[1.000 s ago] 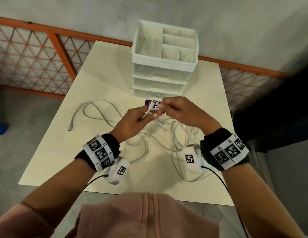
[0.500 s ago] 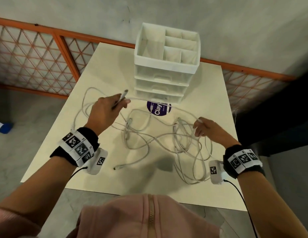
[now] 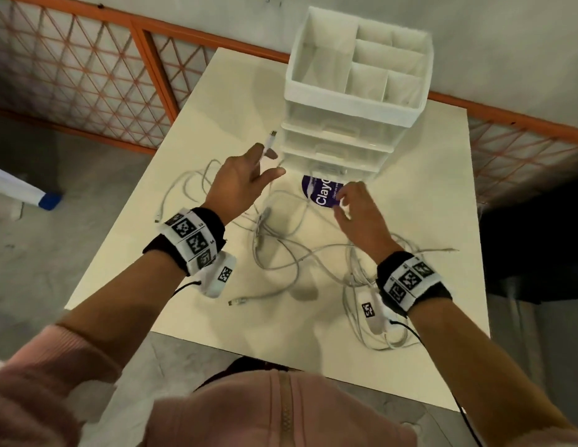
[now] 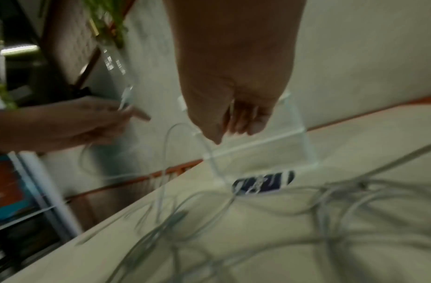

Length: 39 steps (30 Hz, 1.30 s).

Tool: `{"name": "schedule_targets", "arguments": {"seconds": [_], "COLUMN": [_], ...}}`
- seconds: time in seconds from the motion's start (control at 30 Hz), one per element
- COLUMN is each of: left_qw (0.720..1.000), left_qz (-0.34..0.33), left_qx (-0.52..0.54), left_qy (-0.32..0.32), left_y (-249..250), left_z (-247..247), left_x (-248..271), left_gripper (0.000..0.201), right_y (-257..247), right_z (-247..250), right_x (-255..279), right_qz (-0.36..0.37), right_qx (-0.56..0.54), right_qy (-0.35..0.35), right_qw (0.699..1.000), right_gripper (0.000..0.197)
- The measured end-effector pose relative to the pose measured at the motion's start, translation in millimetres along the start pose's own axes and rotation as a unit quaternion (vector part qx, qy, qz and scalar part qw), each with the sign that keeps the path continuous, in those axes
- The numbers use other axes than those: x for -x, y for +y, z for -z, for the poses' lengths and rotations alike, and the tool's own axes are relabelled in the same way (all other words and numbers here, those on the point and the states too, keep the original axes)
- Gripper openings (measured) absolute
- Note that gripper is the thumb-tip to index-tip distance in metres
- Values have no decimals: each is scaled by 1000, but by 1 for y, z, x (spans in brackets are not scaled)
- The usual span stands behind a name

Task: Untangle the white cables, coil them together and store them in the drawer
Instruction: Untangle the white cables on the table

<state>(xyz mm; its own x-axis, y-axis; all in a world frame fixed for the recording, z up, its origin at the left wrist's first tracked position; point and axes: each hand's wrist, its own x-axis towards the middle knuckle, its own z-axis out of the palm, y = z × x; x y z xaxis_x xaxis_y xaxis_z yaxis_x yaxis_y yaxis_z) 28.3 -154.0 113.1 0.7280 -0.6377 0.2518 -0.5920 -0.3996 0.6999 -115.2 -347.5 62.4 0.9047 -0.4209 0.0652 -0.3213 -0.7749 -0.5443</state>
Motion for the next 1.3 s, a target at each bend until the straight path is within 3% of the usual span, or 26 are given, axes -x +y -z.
{"name": "schedule_targets", "arguments": {"seconds": [0.07, 0.13, 0.23, 0.3, 0.4, 0.53, 0.67, 0.87, 1.13, 1.3], "left_qw": [999, 996, 990, 986, 972, 924, 868, 791, 817, 798], "left_qz": [6, 38, 81, 108, 171, 272, 324, 316, 214, 143], "left_qx": [34, 77, 119, 127, 143, 214, 339, 504, 504, 552], "left_qy": [19, 16, -3, -23, -74, -164, -164, -140, -182, -194], "left_y": [-1, -3, -14, -20, -29, -33, -8, 20, 47, 68], "left_z": [3, 7, 11, 11, 9, -6, -17, -18, -12, -9], "left_x": [9, 18, 30, 35, 42, 46, 39, 20, 25, 30], "left_gripper": [28, 30, 36, 37, 37, 39, 41, 36, 34, 31], "right_y": [-18, -32, -39, -35, -33, -46, -67, -61, -53, -81], "right_z": [-31, -59, -87, -87, -55, 13, 38, 20, 28, 21], "right_x": [7, 16, 23, 19, 6, -8, 0, 31, 33, 23], "right_qz": [77, 103, 129, 115, 56, 51, 82, 78, 25, 10], "right_qx": [-26, -25, 40, 40, -72, -172, -196, -130, -155, -202], "right_qy": [-166, -310, -385, -398, -408, -316, -305, -319, -286, -280], "right_qw": [983, 945, 913, 909, 909, 932, 928, 936, 945, 939], "right_gripper": [12, 21, 25, 15, 14, 20, 19, 17, 23, 44]}}
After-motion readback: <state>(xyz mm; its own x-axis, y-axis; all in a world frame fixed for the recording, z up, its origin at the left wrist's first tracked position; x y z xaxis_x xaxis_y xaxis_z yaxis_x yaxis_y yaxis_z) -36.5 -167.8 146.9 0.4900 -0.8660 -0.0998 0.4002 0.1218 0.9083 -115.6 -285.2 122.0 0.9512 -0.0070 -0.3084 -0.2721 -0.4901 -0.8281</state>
